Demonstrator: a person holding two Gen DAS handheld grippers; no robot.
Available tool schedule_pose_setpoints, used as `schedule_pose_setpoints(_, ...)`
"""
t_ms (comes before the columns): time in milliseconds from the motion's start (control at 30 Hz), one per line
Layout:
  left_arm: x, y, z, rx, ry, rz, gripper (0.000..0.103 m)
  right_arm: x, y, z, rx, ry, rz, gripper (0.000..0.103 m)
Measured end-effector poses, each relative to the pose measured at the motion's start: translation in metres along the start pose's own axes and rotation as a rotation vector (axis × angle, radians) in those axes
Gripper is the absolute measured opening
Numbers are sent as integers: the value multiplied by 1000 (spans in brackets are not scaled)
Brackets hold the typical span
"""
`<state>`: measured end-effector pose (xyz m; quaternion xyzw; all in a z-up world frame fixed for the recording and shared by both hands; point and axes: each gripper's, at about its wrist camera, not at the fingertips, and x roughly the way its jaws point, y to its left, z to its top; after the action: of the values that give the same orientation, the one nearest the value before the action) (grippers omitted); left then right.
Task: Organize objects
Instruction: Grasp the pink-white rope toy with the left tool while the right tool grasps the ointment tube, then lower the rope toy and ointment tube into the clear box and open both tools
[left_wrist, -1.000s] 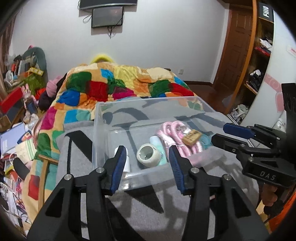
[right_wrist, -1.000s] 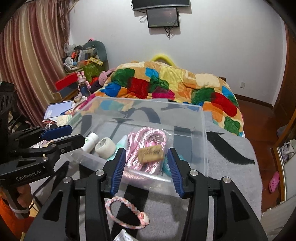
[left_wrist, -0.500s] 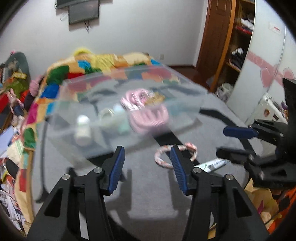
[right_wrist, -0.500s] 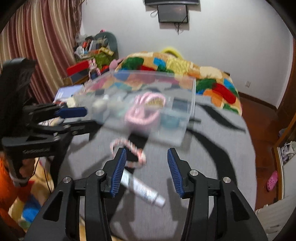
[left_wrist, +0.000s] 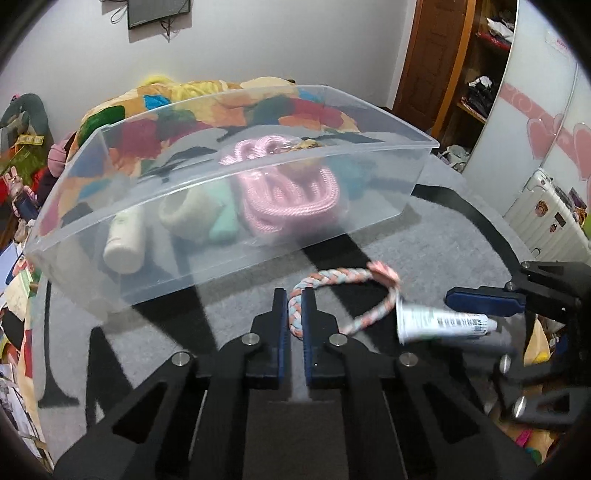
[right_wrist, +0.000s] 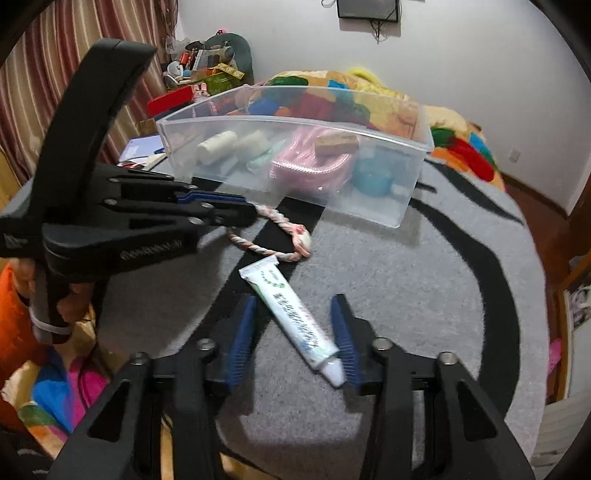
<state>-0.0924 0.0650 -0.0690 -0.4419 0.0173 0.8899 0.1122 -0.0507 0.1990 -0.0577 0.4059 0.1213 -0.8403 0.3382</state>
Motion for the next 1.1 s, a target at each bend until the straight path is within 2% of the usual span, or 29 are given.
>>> schedule_pose_setpoints(33,-3,2,-3,1,-6,8,5,-1,-1,-1,11,-2,4,18)
schedule_pose_setpoints(67,-5,5,-6,3,-12,17,5,-2,-2,0,18,-2,3,15)
schedule_pose_setpoints(333,-49,12,-22,0,-105,47,5,-12,-1,9,60,-67,-27,15)
schedule_pose_setpoints(633,-86,24,8,-43,-228,18,5,-23,-2,42,110,-164,-22,15)
schedule_pose_setpoints(933,-109,40,41,-98,-344,38,5,-23,-9,92,158,-258,-14,15)
schedule_pose_setpoints(1100,-90,58,62,-131,-331,44,5,-4,-10,123,153,-252,-41,15)
